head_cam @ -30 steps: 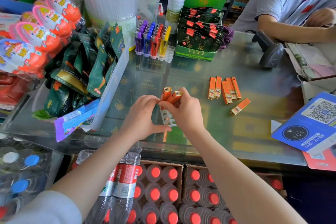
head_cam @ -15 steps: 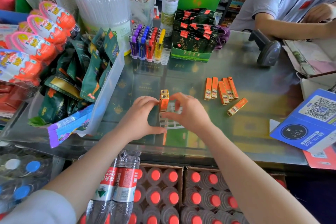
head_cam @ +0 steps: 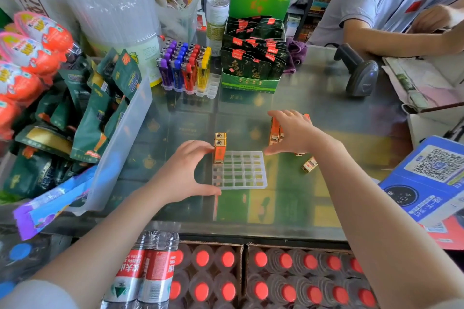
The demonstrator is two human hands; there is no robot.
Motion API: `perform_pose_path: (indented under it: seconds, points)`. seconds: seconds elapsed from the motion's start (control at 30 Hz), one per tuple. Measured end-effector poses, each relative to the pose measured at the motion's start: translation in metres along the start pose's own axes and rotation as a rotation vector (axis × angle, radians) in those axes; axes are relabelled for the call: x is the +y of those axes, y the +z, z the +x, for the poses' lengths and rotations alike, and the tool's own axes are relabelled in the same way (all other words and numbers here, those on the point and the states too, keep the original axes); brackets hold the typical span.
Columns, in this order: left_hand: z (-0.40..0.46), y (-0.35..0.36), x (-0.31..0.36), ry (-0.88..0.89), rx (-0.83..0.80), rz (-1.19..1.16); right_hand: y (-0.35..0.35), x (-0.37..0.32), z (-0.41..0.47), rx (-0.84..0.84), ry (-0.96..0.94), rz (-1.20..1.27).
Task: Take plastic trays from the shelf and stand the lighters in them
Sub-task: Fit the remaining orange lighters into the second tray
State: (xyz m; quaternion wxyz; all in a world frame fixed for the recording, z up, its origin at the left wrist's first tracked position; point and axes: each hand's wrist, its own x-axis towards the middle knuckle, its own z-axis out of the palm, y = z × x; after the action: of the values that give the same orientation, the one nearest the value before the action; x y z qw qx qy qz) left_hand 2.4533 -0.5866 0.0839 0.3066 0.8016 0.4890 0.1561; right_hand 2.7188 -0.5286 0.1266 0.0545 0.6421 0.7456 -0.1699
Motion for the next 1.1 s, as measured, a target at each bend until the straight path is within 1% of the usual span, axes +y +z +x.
perform_pose_path:
  seconds: [0.07, 0.2, 0.33, 0.37, 0.4, 0.47, 0.5, 0.53, 0.57, 0.63, 0.67, 0.77, 0.8, 0.83, 0.97, 1.03, 1.1]
  points:
    - [0.000, 0.000, -0.001, 0.004, -0.002, 0.002, -0.001, -0.001, 0.000, 0.011, -0.038, -0.021]
    - [-0.004, -0.004, -0.002, 0.007, 0.013, 0.008, 0.005, -0.013, 0.003, 0.066, -0.193, -0.015]
    - [-0.016, -0.010, -0.007, 0.000, 0.051, 0.015, 0.005, -0.023, 0.009, -0.091, -0.225, 0.067]
    - [-0.019, -0.011, -0.009, -0.006, 0.057, 0.015, 0.006, -0.024, 0.010, -0.096, -0.224, 0.107]
    - [-0.022, -0.011, -0.010, -0.012, 0.061, 0.015, 0.007, -0.026, 0.011, -0.058, -0.215, 0.172]
    - [-0.026, -0.012, -0.012, -0.022, 0.067, 0.008, 0.012, -0.034, 0.010, 0.145, -0.117, 0.287]
    - [-0.027, -0.012, -0.012, -0.025, 0.069, 0.005, 0.014, -0.039, 0.011, 0.251, -0.018, 0.293]
    - [-0.028, -0.011, -0.012, -0.028, 0.068, 0.001, 0.016, -0.045, 0.011, 0.311, 0.093, 0.258]
    - [-0.029, -0.011, -0.012, -0.028, 0.070, -0.001, 0.020, -0.051, 0.012, 0.318, 0.185, 0.207]
    - [-0.029, -0.010, -0.012, -0.024, 0.082, -0.005, 0.026, -0.060, 0.014, 0.287, 0.266, 0.142]
    - [-0.029, -0.010, -0.012, -0.021, 0.088, -0.010, 0.028, -0.063, 0.014, 0.295, 0.266, 0.140]
    - [-0.029, -0.009, -0.013, -0.021, 0.085, -0.019, 0.033, -0.071, 0.009, 0.386, 0.204, 0.189]
    - [-0.029, -0.009, -0.014, -0.019, 0.084, -0.019, 0.034, -0.073, 0.006, 0.414, 0.181, 0.256]
    - [-0.029, -0.008, -0.014, -0.015, 0.087, -0.017, 0.035, -0.076, 0.000, 0.438, 0.153, 0.375]
    - [-0.029, -0.005, -0.012, -0.004, 0.133, 0.009, 0.036, -0.090, -0.031, 0.483, -0.009, 0.990]
    - [-0.028, -0.003, -0.012, -0.006, 0.146, 0.017, 0.041, -0.097, -0.045, 0.449, -0.064, 1.127]
    - [-0.028, -0.002, -0.011, -0.016, 0.144, 0.023, 0.047, -0.102, -0.052, 0.430, -0.090, 1.122]
